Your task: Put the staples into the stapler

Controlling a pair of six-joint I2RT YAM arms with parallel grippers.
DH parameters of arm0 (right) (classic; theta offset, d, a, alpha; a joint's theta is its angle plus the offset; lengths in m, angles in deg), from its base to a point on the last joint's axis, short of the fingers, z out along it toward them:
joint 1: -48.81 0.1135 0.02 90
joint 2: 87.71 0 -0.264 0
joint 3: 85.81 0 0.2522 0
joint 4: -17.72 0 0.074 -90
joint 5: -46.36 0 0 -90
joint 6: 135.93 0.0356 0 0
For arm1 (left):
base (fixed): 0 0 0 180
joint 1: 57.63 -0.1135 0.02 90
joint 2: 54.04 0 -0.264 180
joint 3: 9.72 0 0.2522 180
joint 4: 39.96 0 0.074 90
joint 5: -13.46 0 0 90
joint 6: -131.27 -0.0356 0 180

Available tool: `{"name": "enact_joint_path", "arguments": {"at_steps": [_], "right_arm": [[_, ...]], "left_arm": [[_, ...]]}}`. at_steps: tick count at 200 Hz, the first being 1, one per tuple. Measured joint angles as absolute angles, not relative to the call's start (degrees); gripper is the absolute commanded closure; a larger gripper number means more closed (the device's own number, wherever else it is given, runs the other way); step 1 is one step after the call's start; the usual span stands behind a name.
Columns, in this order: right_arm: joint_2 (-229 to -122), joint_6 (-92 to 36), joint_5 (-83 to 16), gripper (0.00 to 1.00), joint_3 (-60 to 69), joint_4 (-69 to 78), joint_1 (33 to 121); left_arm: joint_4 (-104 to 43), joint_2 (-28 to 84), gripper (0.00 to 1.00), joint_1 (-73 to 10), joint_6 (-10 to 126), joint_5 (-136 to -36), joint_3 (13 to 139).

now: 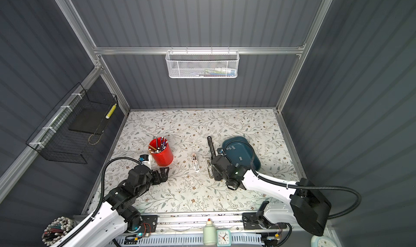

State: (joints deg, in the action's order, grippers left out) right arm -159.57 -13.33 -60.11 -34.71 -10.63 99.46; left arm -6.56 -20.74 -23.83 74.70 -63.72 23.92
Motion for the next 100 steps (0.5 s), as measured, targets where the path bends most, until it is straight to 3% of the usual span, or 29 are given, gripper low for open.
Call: {"name": "enact_joint_path", "arguments": {"at_steps": [100], "right_arm": [[-165.1, -13.6, -60.2, 1.0, -34.4, -9.7, 99.5]], "left_arm": [[-6.6, -20.1, 0.0, -23.8, 74.7, -63.7, 23.9]]}}
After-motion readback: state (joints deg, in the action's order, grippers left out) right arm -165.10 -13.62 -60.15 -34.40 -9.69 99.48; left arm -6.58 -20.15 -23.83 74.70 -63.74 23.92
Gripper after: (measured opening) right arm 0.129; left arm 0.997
